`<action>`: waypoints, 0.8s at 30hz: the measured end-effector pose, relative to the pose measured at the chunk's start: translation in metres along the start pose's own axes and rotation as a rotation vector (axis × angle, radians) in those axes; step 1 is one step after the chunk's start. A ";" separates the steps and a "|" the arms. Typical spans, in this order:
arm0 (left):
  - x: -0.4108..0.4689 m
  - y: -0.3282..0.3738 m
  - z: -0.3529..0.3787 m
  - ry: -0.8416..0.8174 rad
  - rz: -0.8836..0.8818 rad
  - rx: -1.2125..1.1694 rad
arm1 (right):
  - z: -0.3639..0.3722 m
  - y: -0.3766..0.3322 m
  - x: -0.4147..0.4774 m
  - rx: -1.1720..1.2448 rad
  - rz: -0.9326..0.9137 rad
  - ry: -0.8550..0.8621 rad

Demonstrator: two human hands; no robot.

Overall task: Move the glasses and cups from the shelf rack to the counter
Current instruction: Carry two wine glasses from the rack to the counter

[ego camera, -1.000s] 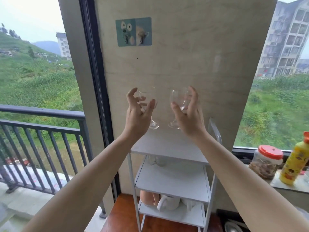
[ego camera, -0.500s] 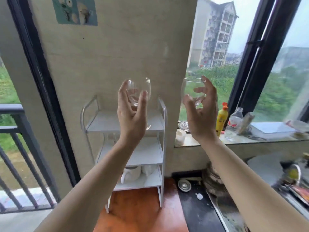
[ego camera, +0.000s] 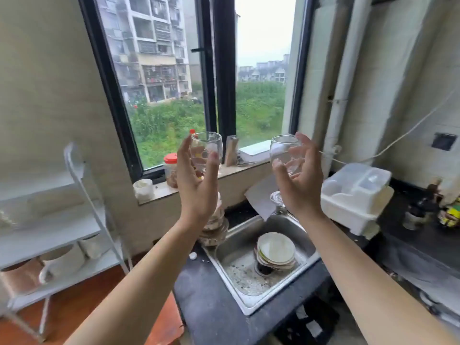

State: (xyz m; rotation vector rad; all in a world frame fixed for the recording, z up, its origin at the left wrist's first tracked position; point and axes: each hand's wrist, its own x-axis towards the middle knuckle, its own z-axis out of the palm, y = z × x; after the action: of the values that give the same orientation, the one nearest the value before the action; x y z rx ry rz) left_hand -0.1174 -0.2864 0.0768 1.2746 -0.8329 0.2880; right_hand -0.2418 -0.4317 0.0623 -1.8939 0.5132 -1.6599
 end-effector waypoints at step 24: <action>-0.319 0.136 0.662 -0.939 -0.133 -0.523 | -0.662 0.242 0.019 -0.841 0.296 0.475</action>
State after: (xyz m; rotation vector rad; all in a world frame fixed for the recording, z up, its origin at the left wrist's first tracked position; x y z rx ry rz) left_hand -0.6760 -0.7756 -0.0075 0.9220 -1.4799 -0.6611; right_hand -0.8713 -0.7354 -0.0286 -1.7657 1.8202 -1.8337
